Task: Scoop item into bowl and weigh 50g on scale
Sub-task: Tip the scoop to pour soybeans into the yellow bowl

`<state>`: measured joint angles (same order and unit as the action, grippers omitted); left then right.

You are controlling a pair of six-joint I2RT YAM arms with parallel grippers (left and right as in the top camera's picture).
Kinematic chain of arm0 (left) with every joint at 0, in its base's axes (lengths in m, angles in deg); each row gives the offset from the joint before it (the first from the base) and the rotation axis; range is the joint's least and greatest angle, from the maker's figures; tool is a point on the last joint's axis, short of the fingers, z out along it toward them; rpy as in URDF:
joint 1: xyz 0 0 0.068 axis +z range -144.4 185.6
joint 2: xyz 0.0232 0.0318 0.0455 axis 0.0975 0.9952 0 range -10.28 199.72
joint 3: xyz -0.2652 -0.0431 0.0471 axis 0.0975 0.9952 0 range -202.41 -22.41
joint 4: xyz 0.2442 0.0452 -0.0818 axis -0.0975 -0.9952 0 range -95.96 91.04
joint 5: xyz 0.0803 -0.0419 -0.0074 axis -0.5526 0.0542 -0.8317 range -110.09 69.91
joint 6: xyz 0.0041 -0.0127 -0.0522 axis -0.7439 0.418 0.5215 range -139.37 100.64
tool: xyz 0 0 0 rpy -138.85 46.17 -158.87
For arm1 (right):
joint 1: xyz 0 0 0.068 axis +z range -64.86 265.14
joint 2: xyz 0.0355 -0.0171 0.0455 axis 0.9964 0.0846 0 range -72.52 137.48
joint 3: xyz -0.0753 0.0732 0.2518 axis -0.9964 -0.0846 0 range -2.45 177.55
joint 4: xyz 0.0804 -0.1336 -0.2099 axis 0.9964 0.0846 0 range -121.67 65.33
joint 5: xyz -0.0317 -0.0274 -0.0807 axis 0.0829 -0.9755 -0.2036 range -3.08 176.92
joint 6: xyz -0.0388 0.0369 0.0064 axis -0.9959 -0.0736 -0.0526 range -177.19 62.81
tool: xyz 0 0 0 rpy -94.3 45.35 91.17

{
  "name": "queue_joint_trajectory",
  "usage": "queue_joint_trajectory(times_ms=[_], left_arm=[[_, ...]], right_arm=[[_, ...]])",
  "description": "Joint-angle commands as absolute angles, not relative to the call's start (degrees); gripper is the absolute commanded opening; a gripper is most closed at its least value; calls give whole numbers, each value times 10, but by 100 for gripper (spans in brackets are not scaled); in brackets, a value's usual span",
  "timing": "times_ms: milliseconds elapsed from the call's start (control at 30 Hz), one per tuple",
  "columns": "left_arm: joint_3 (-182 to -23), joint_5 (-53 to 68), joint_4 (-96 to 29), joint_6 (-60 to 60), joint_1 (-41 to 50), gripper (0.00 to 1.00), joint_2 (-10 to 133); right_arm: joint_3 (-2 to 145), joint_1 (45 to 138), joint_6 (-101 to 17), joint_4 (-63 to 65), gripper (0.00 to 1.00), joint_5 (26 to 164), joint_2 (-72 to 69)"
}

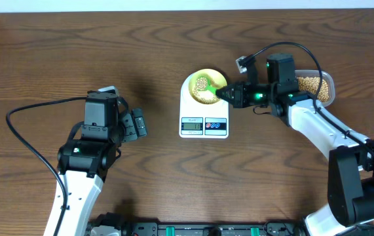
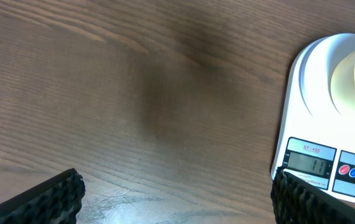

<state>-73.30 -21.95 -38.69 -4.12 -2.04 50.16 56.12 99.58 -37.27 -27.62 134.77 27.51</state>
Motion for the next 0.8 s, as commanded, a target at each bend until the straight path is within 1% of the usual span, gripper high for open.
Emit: queue_joint_trajectory(times_ms=[0,133,367,567,767], left_arm=[[-733,-227,-388,-41,-18,98,503],[-733,-227,-388,-41,-18,98,503],[-733,-227,-388,-41,-18,98,503],[-733,-227,-388,-41,-18,98,503],[-733,-227,-388,-41,-18,98,503]], right_arm=[[603,1007,-442,-231,1,1283,278],[641,1012,-489,-161,1,1245,278],[692,1023,-532,-97,1,1198,278],[709,1039,-560,-71,1,1167,278],[711,1048,-561,-70,1,1146,277]])
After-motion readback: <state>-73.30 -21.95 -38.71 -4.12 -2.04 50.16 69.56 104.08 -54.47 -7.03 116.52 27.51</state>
